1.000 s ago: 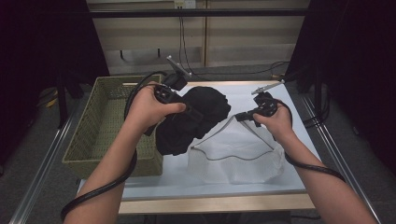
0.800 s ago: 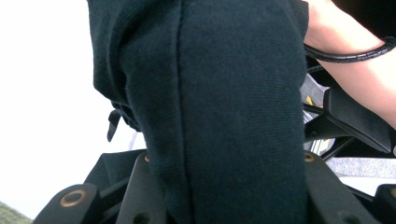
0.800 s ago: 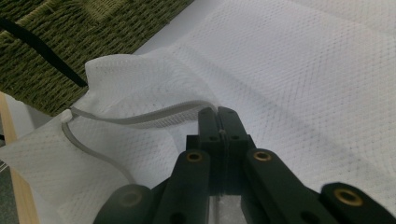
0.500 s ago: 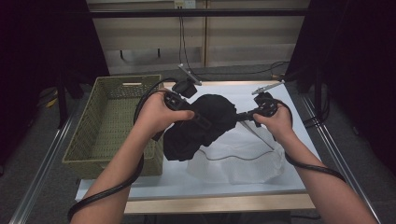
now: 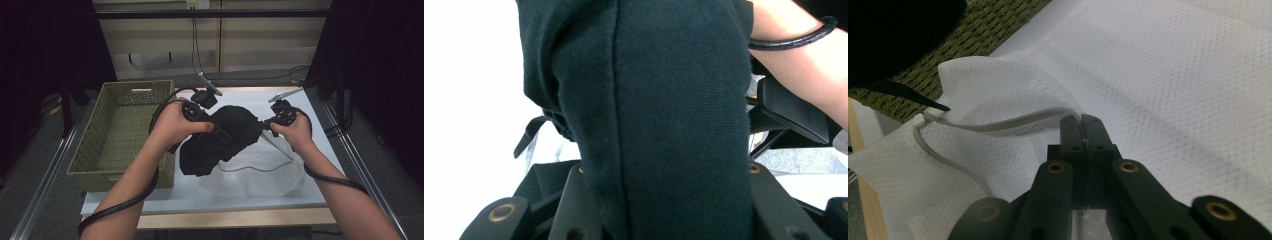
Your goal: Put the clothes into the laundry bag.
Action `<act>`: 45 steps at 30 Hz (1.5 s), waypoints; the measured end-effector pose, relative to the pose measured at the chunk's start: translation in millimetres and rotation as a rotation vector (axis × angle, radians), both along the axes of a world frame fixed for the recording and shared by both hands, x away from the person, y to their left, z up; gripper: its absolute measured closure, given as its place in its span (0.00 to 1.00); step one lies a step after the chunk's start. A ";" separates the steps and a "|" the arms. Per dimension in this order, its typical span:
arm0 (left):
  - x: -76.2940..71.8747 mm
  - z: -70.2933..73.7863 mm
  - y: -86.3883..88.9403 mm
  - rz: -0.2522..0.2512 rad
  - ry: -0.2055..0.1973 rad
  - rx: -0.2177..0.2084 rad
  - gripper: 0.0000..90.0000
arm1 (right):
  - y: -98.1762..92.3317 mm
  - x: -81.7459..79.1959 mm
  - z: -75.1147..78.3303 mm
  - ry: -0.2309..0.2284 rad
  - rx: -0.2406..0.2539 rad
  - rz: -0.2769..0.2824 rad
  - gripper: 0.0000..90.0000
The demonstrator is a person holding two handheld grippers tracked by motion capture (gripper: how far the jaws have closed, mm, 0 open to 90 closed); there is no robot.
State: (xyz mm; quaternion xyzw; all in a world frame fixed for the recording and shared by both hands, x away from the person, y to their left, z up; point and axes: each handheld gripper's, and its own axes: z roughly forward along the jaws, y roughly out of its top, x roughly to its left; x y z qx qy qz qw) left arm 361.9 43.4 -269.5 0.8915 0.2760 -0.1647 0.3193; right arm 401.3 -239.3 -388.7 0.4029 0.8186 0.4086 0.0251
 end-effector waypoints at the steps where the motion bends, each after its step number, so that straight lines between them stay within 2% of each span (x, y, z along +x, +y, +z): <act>1: 0.0 0.0 0.0 0.000 0.000 0.000 0.73 | 0.0 0.0 0.0 0.000 0.000 0.000 1.00; 4: -0.1 11.5 2.9 -0.007 -0.010 -0.005 0.73 | 0.0 0.2 0.3 -0.004 -0.005 -0.001 1.00; 6: -1.5 14.3 2.8 -0.006 -0.006 -0.001 0.73 | -0.5 0.2 0.1 -0.004 -0.005 -0.002 1.00; 14: -4.0 14.6 1.3 -0.028 0.002 -0.008 0.73 | -2.7 2.0 -3.5 0.003 -0.003 -0.014 1.00; 16: -6.3 12.4 -1.9 -0.040 0.006 0.002 0.73 | -2.3 2.5 -4.2 0.002 -0.007 -0.018 1.00; 17: -8.0 8.5 -5.4 -0.057 0.016 -0.007 0.73 | -2.5 3.4 -4.7 0.002 -0.003 -0.019 1.00; 22: -8.6 -2.3 -11.9 -0.069 0.032 -0.012 0.73 | -1.7 3.5 -4.2 0.003 -0.008 -0.022 1.00; 24: -7.7 -10.6 -16.3 -0.081 0.043 0.001 0.73 | -1.3 3.5 -2.9 -0.001 -0.004 -0.016 1.00; 27: -6.4 -16.4 -18.7 -0.084 0.041 0.013 0.73 | -1.4 3.2 -1.8 -0.004 -0.002 -0.015 1.00; 28: -5.6 -22.4 -20.8 -0.079 0.043 0.011 0.73 | -1.7 3.0 -0.9 -0.005 -0.006 -0.018 1.00; 32: -4.3 -30.3 -24.3 -0.080 0.045 0.010 0.73 | -2.8 2.9 0.7 -0.006 -0.006 -0.016 1.00; 41: -2.5 -49.5 -32.9 -0.103 0.055 0.032 0.73 | -2.1 2.8 2.5 -0.010 -0.004 -0.016 1.00; 43: -2.3 -56.5 -36.1 -0.107 0.040 0.046 0.73 | -1.7 2.4 2.8 -0.011 -0.002 -0.014 1.00; 45: -2.6 -59.0 -37.2 -0.095 0.049 0.041 0.73 | -1.6 2.1 3.0 -0.013 -0.003 -0.014 1.00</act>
